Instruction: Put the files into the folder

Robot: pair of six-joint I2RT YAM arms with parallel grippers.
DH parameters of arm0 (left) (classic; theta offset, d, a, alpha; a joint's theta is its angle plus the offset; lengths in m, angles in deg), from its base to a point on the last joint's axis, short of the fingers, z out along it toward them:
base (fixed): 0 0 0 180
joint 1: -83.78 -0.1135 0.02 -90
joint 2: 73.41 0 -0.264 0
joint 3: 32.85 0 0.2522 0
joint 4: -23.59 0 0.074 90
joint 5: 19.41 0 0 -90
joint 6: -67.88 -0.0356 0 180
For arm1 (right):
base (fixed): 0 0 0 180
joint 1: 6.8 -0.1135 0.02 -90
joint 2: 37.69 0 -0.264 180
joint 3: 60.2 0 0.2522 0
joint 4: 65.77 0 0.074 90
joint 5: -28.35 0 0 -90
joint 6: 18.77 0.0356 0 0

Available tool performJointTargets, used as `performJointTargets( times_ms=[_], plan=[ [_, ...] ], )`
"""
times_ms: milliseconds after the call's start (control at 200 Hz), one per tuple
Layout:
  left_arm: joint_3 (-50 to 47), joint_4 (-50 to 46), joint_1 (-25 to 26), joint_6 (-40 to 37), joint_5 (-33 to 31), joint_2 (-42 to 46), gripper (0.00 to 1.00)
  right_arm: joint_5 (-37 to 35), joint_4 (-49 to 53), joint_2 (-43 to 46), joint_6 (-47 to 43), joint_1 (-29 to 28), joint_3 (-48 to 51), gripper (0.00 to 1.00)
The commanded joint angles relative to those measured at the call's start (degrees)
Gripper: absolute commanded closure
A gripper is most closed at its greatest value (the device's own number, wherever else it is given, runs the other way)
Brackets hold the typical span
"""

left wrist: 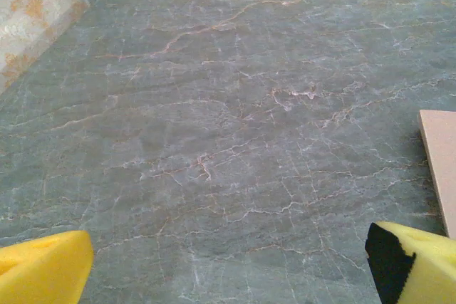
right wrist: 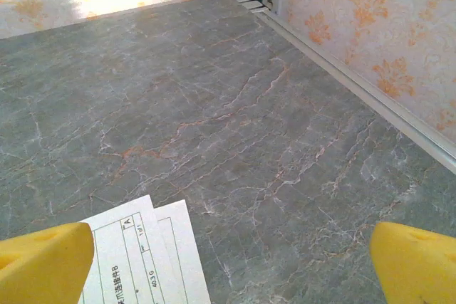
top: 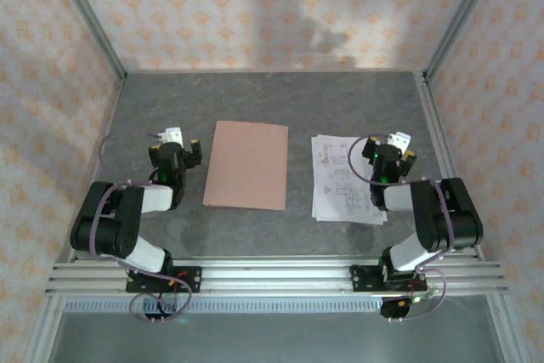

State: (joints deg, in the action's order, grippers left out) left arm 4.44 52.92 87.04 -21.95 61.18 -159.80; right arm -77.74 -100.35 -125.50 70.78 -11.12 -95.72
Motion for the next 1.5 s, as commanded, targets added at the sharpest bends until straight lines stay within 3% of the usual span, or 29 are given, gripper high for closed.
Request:
performJointTargets(
  times_ms=[0,756,796,861,911,1016,1081,1151,1201,1256,1346,1396,1491],
  plan=[
    [0.7,-0.1,-0.2,0.4,-0.8,0.7,0.00,-0.9,0.5,0.5,0.7,0.4,-0.7,0.00],
    [0.5,0.3,0.2,0.3,-1.8,1.2,0.00,-0.9,0.0,0.7,0.5,0.3,-0.5,0.00],
    [2.1,-4.4,1.1,0.2,-4.4,4.0,0.00,0.1,0.3,1.9,0.0,0.3,-0.1,0.01],
    [9.5,-21.8,1.9,2.4,-8.9,10.3,0.00,-0.4,0.2,5.1,-1.6,-0.6,0.6,0.01],
    [14.6,-30.4,1.8,4.4,-9.7,13.5,0.00,-5.6,9.3,10.5,-1.6,-2.4,-1.9,0.01],
    [23.1,-40.0,3.2,7.1,-11.4,18.7,0.00,-6.3,34.3,20.9,4.1,-2.5,-14.7,0.01],
    [31.2,-49.8,3.7,12.0,-9.2,19.8,0.00,-7.1,53.3,23.1,15.9,-2.2,-26.2,0.01],
    [39.0,-62.4,3.1,24.8,-4.6,19.0,0.00,-9.3,72.0,21.6,33.1,-1.9,-35.5,0.00],
    [39.3,-63.6,1.6,31.9,3.5,18.1,0.00,-1.5,75.4,20.3,36.7,0.0,-38.2,0.01],
    [40.8,-64.3,-1.0,34.5,14.6,16.4,0.00,7.4,77.7,18.8,35.0,0.2,-41.3,0.18],
    [46.4,-76.9,2.8,34.4,11.1,14.4,0.00,9.3,82.5,18.5,36.9,-4.6,-44.9,0.33],
    [47.1,-82.1,4.7,34.0,9.9,14.1,0.00,7.5,84.6,18.9,37.7,-9.1,-46.0,0.34],
    [45.4,-86.5,4.2,34.3,13.5,12.6,0.01,7.6,87.6,17.8,39.6,-16.6,-47.4,0.31]
  ],
)
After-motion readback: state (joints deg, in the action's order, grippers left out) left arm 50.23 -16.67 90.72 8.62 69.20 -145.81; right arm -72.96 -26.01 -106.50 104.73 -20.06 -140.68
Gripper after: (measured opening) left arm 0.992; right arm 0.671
